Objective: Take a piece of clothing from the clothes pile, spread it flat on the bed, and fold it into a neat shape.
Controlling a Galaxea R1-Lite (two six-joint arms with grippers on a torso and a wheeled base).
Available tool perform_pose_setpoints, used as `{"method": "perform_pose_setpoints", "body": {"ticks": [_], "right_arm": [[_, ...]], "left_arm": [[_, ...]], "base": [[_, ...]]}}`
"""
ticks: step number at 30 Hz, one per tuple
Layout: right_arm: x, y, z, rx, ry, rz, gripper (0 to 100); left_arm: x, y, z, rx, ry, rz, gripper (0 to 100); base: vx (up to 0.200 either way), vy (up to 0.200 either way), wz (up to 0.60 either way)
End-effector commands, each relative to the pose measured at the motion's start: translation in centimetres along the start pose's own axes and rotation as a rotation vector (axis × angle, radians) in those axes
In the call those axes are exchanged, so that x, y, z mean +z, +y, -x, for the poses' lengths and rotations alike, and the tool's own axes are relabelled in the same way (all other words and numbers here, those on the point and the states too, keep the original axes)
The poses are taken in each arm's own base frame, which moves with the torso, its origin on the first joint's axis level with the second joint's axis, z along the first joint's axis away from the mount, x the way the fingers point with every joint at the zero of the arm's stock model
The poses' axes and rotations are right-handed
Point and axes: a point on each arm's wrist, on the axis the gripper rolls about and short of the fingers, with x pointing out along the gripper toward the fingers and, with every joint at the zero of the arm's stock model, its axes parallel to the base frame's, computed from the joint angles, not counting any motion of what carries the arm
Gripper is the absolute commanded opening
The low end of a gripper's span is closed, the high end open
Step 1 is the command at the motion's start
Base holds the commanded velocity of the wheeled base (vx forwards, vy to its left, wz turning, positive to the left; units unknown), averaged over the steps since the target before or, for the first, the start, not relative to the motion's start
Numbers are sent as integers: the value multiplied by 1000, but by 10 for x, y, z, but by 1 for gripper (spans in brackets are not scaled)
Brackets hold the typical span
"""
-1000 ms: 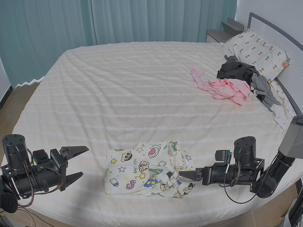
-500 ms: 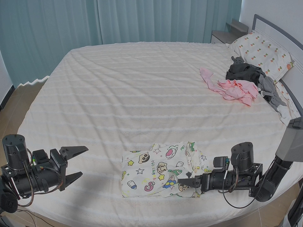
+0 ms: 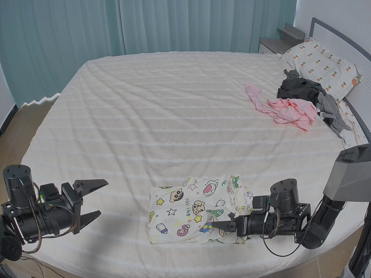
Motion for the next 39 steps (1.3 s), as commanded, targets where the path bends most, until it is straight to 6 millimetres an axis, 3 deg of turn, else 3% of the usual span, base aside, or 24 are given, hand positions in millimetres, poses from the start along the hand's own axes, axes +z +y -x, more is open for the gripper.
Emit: {"method": "perform_pose_setpoints", "body": {"ticks": [1,10,19,26,39], "right_arm": [[-4,2,-3,0,21,4,0],[-6,-5,1,-64,31,-16,0],[-5,-10,24,-89,11,-34,0],[-19,-23,37,-143,60,-35,0],[-25,-44,37,-208,95,-40,0]], "left_arm": [[0,0,0,2,1,1,100],[0,0,0,2,0,2,100],[0,0,0,2,0,2,100],[0,0,0,1,-2,2,100],[0,0,0,1,-2,2,100]], "base": [[0,0,0],[0,0,0],[0,0,0],[0,0,0],[0,0,0]]}}
